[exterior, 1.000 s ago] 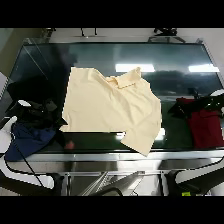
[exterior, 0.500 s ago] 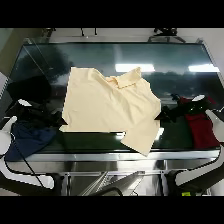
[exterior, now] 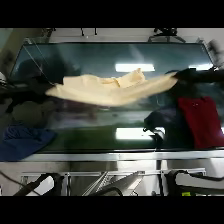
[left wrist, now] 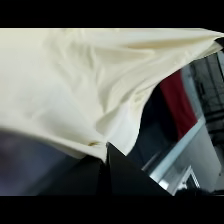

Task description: Fold the shirts.

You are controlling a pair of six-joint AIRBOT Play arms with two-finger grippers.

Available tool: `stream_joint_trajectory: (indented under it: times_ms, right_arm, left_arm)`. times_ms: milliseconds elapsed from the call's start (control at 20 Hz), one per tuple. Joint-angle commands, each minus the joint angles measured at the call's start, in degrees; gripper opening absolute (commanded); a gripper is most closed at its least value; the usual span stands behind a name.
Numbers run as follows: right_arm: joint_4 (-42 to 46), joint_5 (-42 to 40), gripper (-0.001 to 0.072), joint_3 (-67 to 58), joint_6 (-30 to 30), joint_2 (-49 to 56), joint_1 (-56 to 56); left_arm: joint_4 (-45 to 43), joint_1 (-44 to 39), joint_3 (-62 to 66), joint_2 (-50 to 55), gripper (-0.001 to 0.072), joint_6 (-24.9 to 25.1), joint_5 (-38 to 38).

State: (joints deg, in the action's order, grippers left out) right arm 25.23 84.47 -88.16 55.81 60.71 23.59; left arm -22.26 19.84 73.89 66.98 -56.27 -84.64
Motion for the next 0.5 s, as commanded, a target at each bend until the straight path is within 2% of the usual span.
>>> stream_joint_trajectory:
  times_ms: [0,150,250,350,450]
  right_arm:
    - [-4.4,-10.4,0.0021,-14.0,-2.9,-15.7,7.0]
    - [0.3,-22.5,0.0018,-17.8,-6.3,-26.2,13.1]
    - [2.6,-25.9,0.0018,-18.3,-6.8,-29.7,13.8]
    - [2.7,-25.5,0.0018,-18.5,-6.5,-29.9,13.8]
    - [0.5,-20.7,0.0021,-18.3,-5.1,-26.1,13.8]
  left_arm:
    - [14.8,3.0,13.8,-17.1,0.0009,2.4,5.7]
    - [14.4,16.3,26.4,-24.7,0.0008,-2.4,8.8]
    - [14.5,25.9,32.0,-26.1,0.0007,-5.2,8.8]
    - [14.3,28.3,35.5,-23.5,0.0007,-7.9,6.7]
    - [11.6,26.1,36.2,-18.7,0.0007,-9.9,3.5]
